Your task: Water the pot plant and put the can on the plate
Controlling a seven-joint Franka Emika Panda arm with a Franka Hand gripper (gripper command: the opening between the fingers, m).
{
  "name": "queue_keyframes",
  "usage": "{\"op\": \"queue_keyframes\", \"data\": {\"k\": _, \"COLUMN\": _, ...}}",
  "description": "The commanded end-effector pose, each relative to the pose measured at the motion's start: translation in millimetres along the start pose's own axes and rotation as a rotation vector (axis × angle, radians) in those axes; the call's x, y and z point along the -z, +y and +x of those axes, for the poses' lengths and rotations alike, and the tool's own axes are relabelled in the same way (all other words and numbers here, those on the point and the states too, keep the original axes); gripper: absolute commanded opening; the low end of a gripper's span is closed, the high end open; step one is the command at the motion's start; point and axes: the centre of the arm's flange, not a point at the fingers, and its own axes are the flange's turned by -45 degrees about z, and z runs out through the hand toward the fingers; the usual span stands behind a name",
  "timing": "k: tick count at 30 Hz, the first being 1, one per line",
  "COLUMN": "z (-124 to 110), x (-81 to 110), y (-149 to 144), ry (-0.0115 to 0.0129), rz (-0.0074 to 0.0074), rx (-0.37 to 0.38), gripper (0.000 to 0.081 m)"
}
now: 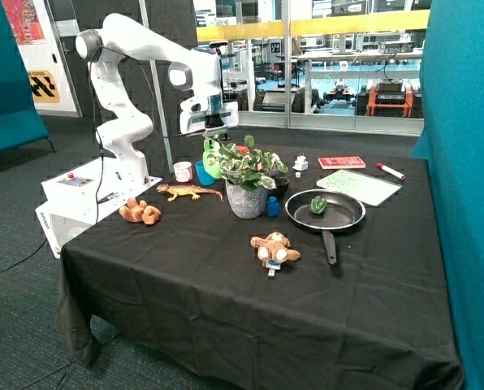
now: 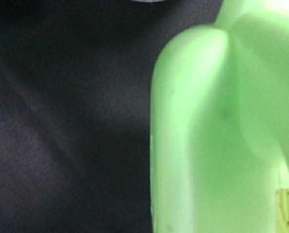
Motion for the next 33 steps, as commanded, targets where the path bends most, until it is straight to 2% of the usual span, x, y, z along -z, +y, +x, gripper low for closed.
{"op": "queue_keyframes", "data": {"k": 1, "z": 0.8, "x": -2.2, "y": -1.1, "ry": -0.0015, "rz": 0.0014, "rx": 0.01, "gripper": 0.0}}
{"op": "queue_keyframes", "data": {"k": 16, "z": 0.9, "x": -3.4, "y": -19.9, "ry": -0.0014, "rz": 0.0014, "rx": 0.069, "gripper": 0.0}}
{"op": "queue_keyframes", "data": {"k": 24, "z": 2.4, "x": -1.6, "y": -22.9, "ry": -0.0014, "rz": 0.0014, "rx": 0.068, "gripper": 0.0}}
{"op": "queue_keyframes", "data": {"k": 33, "z": 6.5, "x": -0.6, "y": -9.1, "ry": -0.0014, "rz": 0.0014, "rx": 0.04, "gripper": 0.0}}
